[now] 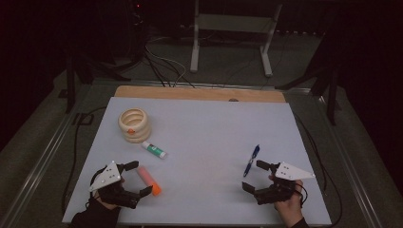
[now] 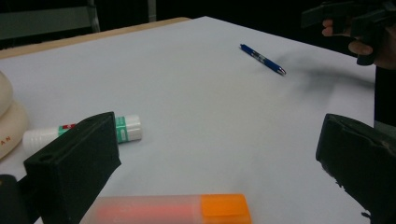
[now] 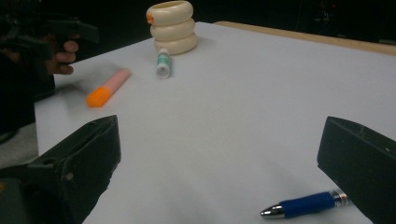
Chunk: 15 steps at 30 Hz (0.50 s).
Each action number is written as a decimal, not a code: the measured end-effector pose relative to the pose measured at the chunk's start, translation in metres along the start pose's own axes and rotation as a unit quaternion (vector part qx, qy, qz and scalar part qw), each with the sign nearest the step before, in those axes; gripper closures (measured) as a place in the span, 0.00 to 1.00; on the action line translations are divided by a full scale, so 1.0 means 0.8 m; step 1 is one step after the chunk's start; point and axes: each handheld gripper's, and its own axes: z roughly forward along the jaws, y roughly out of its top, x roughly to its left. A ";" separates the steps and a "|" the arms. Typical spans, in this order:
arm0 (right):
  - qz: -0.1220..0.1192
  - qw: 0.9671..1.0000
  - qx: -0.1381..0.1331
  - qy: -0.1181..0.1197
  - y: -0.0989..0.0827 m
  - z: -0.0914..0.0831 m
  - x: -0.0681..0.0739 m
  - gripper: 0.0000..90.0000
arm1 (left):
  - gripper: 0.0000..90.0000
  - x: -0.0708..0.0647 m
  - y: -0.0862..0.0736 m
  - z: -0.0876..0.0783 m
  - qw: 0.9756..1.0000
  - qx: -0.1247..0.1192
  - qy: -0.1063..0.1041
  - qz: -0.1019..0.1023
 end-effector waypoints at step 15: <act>-0.024 1.000 0.012 -0.001 0.000 0.004 0.004 0.00 | 0.00 -0.005 0.000 0.001 1.000 0.011 -0.022 0.009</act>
